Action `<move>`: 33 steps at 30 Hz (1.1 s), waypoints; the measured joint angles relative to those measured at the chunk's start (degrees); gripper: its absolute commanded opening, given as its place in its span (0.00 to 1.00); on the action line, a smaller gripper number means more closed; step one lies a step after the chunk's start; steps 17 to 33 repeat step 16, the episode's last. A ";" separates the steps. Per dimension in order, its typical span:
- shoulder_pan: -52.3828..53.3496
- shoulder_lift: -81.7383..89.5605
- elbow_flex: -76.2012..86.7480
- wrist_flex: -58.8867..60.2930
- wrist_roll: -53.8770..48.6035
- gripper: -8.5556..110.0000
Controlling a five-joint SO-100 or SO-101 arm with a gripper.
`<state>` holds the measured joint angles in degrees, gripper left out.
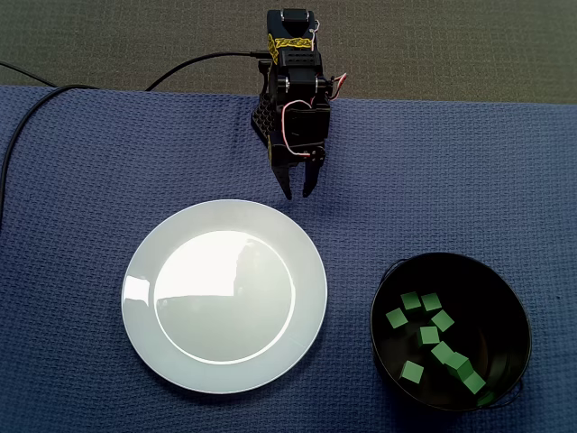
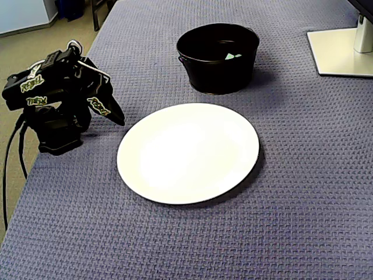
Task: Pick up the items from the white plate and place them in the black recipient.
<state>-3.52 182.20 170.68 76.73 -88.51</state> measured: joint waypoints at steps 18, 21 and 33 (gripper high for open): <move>-0.62 0.00 0.00 0.18 1.76 0.09; -0.62 0.00 0.00 0.18 1.76 0.09; -0.62 0.00 0.00 0.18 1.76 0.09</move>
